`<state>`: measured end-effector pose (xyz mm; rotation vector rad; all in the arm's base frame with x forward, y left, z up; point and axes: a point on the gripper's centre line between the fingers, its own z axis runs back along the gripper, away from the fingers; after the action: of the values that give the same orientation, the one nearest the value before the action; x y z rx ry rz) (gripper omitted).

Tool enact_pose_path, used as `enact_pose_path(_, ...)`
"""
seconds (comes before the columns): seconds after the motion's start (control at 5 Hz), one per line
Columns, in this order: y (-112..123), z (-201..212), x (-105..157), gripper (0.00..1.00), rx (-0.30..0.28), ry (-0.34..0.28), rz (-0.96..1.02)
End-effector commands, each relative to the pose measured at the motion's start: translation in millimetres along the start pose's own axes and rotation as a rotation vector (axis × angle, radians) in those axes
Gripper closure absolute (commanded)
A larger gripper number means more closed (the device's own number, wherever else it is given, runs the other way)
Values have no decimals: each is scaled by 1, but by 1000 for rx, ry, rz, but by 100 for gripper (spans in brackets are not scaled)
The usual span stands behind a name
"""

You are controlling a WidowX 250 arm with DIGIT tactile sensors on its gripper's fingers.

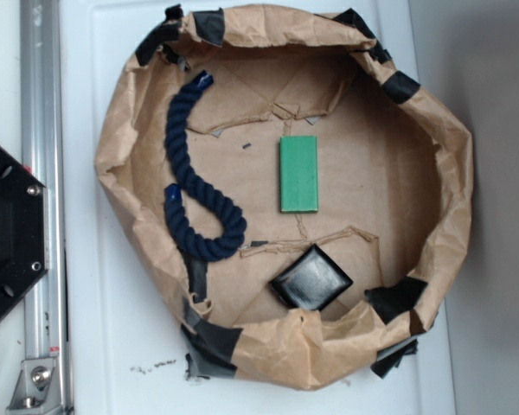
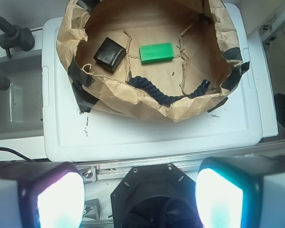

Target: Grab the black box.

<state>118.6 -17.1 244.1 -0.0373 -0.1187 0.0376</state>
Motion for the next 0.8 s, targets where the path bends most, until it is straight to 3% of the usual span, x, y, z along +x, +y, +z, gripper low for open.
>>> enact_pose_path(0.0, 0, 0, 0, 0, 0, 0, 0)
enact_pose_path(0.2, -18, -15, 40, 0, 54, 77, 62)
enact_pose_path(0.4, -23, -19, 64, 0, 52, 111, 88)
enact_pose_path(0.6, -20, -30, 84, 0, 7, 76, 212)
